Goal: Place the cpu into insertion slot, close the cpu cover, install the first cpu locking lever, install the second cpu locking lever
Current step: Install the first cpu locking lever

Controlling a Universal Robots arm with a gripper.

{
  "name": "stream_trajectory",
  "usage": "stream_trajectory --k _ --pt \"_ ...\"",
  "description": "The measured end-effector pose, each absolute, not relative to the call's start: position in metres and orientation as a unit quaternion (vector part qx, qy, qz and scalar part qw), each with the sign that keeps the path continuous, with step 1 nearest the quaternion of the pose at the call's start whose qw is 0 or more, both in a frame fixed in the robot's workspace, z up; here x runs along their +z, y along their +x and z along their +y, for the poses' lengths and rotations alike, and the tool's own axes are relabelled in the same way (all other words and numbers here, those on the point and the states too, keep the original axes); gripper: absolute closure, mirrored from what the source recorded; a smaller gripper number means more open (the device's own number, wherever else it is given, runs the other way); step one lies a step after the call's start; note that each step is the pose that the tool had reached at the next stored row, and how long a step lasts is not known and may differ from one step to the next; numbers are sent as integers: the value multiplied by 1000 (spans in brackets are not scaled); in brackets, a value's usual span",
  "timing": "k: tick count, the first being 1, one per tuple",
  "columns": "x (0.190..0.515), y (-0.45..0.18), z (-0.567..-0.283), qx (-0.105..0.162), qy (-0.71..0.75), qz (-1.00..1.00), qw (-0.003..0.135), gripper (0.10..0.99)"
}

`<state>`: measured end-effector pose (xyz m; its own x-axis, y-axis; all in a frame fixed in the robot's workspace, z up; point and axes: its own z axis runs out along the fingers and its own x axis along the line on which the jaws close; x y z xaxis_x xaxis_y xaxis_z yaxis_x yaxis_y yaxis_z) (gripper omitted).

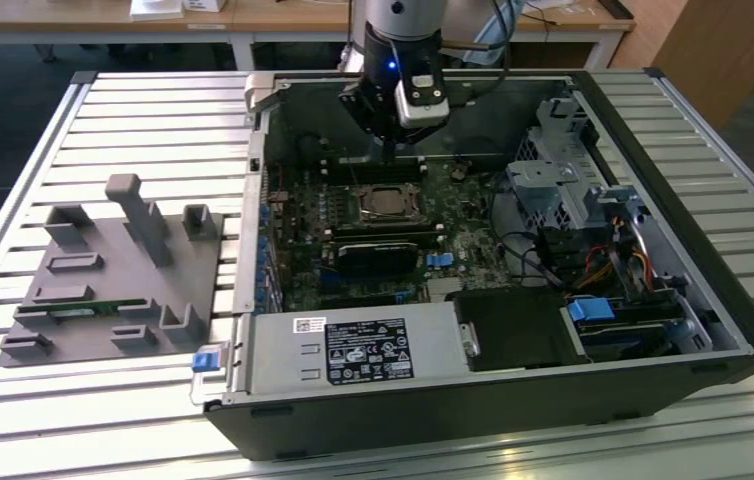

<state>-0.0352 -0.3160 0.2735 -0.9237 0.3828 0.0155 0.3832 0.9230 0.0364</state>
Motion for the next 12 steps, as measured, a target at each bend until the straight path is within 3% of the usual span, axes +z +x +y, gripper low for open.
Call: stream_trajectory --k 12 --pt "274 -35 -316 -19 -159 -987 5 980"
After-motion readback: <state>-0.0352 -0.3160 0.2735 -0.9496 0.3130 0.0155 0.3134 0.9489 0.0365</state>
